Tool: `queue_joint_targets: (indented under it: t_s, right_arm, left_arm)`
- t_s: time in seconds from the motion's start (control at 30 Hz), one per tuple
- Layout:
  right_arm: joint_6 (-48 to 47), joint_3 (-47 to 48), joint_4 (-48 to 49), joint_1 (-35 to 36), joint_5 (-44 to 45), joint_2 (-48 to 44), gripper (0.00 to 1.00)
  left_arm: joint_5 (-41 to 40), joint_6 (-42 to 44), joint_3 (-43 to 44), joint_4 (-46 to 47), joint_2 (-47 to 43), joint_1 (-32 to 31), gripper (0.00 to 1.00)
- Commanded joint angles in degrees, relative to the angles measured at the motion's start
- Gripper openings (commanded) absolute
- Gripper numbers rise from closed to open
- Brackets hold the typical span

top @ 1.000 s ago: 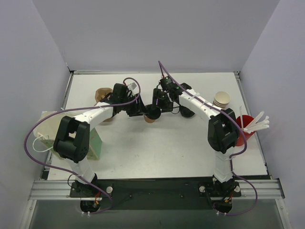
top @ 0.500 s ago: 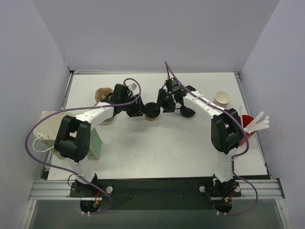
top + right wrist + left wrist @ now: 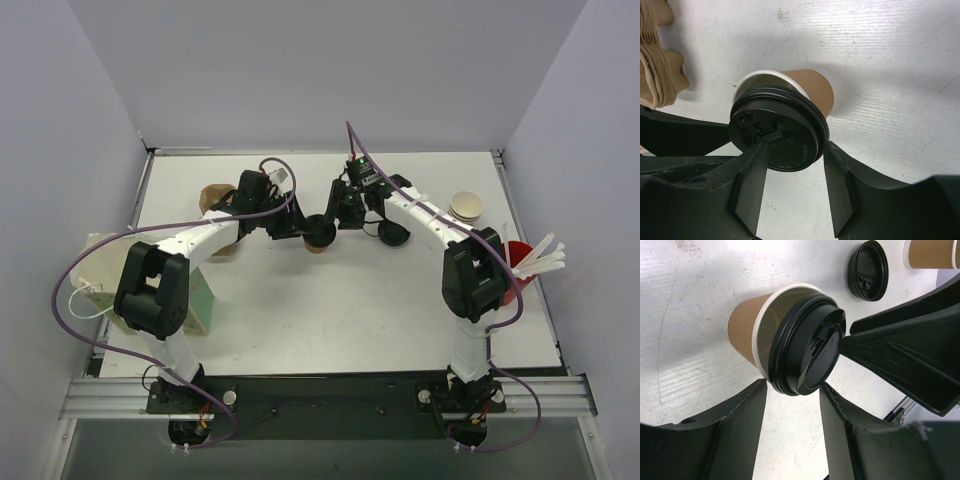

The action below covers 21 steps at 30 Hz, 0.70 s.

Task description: Pack the takeout coffee

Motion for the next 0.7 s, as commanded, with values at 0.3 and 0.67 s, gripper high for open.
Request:
queue_joint_targets:
  t_s: [0.3,0.67]
  right_arm:
    - [0.47,4.86,-4.55,1.03,1.36,2.82,0.43]
    - [-0.15,6.09,-5.69,1.55,1.71,3.44,0.43]
  left_arm:
    - [-1.26,2.0,5.17,-0.87,1.32,0.02,0.57]
    - [-5.04,5.25,10.71,-5.09,4.57,0.11,0.57]
